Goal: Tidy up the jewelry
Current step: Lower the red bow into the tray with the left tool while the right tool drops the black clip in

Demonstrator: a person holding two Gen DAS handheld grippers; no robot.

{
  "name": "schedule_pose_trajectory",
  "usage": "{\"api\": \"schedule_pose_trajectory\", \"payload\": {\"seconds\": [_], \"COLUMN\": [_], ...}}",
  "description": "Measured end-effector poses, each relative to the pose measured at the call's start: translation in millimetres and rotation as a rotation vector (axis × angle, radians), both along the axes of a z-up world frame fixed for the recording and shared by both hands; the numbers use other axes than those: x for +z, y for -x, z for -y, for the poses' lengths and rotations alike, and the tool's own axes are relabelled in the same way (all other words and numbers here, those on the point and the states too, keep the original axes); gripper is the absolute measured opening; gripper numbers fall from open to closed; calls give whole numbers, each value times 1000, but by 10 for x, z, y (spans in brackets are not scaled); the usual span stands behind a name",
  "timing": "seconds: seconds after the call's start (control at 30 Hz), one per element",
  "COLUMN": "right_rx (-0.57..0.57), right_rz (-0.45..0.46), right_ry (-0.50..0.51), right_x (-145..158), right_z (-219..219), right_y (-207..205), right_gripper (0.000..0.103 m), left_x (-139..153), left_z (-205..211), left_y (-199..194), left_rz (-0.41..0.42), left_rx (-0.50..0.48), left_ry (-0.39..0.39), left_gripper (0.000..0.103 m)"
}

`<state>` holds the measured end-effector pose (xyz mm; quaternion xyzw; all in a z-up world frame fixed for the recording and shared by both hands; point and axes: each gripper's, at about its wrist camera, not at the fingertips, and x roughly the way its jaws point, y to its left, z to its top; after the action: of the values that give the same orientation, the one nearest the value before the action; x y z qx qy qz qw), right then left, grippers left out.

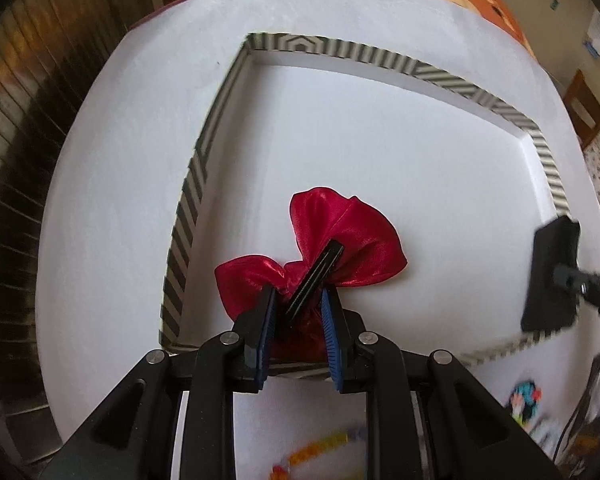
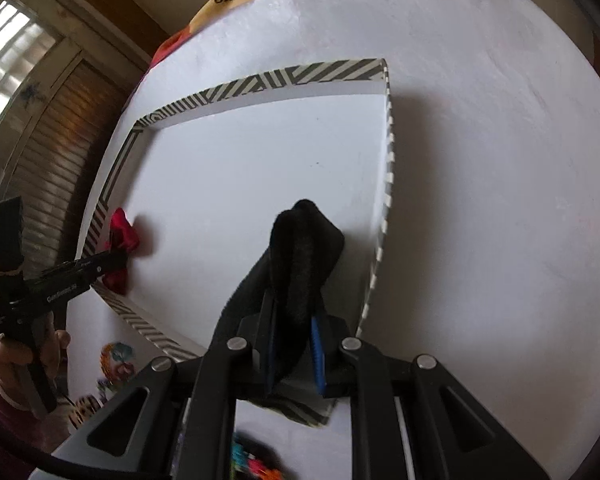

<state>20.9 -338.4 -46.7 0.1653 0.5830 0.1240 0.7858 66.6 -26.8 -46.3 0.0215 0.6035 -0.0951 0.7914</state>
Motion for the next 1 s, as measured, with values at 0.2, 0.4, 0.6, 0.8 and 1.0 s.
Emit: {"api": "schedule_pose_trajectory", "payload": {"seconds": [0.2, 0.4, 0.6, 0.8, 1.0], "right_rx": [42, 18, 20, 7, 0], "right_rz": [1, 101, 199, 284, 308], "right_ry": [45, 18, 13, 15, 43], "right_x": [49, 343, 686, 976, 1075], "right_z": [-37, -77, -116, -112, -174], "right_y": [-31, 102, 414, 851, 1226], "right_gripper": [22, 60, 61, 61, 61], "left_x": [59, 249, 517, 681, 860], "left_z": [-74, -91, -64, -96, -47], "left_y": [204, 304, 490, 786, 1139], "left_rz": [-19, 43, 115, 168, 225], "left_rx": [55, 108, 130, 160, 161], "left_ry": [37, 45, 33, 35, 14], "left_gripper": [3, 18, 20, 20, 20]}}
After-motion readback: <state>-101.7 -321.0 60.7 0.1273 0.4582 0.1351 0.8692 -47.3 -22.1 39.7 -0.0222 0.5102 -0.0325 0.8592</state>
